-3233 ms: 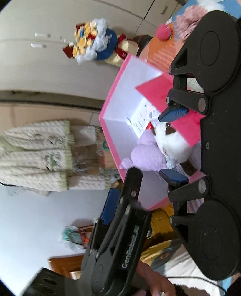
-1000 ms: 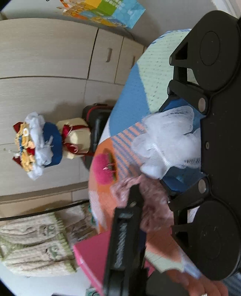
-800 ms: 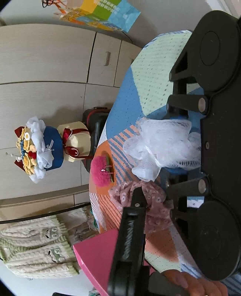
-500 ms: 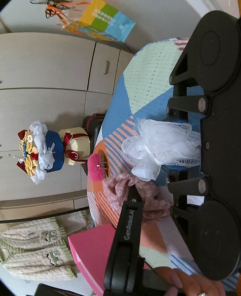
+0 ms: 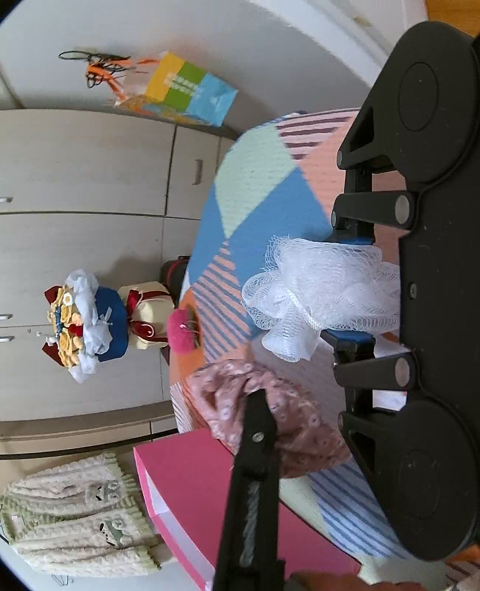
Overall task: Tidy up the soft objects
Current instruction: 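Carry the scrunchie with the left gripper while the right gripper carries the bath puff into the pink box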
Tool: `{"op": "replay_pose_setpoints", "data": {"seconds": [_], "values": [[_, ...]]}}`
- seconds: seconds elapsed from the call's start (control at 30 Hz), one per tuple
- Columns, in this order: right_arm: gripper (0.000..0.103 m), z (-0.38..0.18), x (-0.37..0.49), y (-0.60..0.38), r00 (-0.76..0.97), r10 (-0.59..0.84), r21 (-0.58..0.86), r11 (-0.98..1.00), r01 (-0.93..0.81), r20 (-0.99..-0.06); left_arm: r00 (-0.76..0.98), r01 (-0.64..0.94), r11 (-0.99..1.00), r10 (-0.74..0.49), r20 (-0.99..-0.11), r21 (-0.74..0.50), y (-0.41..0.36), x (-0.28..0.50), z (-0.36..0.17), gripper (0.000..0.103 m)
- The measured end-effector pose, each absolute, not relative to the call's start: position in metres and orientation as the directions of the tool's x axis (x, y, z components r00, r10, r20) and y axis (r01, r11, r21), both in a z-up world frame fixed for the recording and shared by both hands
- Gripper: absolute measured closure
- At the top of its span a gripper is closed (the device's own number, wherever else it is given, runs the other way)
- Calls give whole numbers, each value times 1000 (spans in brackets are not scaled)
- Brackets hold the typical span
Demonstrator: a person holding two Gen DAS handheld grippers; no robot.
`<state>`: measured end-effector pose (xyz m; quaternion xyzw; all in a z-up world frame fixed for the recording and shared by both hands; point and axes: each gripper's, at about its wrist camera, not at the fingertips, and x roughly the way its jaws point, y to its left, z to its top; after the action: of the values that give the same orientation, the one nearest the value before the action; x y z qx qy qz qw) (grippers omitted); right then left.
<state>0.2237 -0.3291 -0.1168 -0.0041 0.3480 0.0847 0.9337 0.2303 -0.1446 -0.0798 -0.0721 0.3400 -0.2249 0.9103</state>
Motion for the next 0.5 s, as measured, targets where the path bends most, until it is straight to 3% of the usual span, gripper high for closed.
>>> {"op": "replay_pose_setpoints", "data": {"seconds": [0.5], "values": [[59,-97,139,-299,743,184,90,982,-164,-644,566,475,807,-585,-581,-350,-93,162,-58,84]]}}
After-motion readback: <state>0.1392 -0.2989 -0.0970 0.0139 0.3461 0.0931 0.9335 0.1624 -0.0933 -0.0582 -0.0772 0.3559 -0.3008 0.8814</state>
